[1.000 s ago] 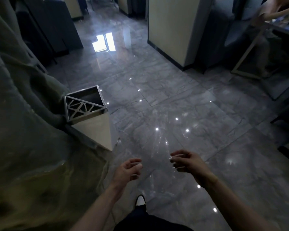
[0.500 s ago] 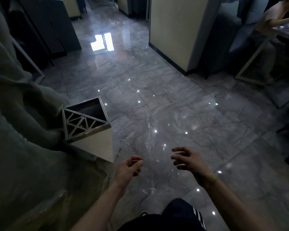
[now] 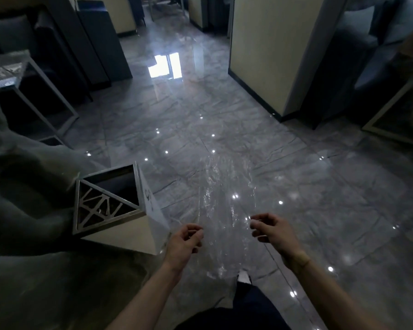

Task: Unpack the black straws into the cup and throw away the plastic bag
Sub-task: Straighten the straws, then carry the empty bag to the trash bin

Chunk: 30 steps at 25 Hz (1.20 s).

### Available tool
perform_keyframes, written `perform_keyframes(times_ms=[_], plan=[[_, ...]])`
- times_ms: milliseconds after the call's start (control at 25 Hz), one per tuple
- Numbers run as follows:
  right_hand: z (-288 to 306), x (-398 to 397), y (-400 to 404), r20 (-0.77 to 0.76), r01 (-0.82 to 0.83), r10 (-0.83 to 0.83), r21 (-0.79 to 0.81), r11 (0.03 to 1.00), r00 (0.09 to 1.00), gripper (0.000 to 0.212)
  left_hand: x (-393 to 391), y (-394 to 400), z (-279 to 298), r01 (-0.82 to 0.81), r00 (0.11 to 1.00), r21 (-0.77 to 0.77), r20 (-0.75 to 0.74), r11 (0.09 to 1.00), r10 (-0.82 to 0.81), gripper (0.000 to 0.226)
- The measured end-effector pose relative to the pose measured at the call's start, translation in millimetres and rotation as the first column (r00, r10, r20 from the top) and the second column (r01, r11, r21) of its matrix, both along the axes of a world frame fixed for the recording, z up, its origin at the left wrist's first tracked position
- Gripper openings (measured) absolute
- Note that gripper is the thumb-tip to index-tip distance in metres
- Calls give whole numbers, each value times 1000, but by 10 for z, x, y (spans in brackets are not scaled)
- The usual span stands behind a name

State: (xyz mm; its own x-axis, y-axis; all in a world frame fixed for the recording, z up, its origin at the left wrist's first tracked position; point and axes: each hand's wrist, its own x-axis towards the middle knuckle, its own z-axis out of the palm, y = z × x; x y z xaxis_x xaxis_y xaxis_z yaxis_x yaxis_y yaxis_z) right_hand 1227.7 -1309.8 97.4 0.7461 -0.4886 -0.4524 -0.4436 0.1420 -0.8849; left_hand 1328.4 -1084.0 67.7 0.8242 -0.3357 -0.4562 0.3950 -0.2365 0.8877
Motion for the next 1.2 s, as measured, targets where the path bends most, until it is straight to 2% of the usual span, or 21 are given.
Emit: perform_keyframes(times_ms=[240,520,720,960,1200], plan=[[137,531,-874,10,-34,35,-7,999,999,10,347,-851,192,-52,997,68,57,996,48,9],[97,1114,-1248,-9,-137,137,-30,990,991,11,715,-1156,229,-113,993,103,55,988,108,10],[51,1683,-1285,-23,-198,197,-37,980,980,10,1132,-1140,169,-138,986,121,107,983,126,8],[31,2705,-1164,-26,-253,252,-69,965,967,11,2035,-952,11,-185,976,129,140,974,167,2],[131,3865,-673,-33,-334,333,-55,941,942,9,2906,-511,-69,-333,939,89,123,939,322,11]])
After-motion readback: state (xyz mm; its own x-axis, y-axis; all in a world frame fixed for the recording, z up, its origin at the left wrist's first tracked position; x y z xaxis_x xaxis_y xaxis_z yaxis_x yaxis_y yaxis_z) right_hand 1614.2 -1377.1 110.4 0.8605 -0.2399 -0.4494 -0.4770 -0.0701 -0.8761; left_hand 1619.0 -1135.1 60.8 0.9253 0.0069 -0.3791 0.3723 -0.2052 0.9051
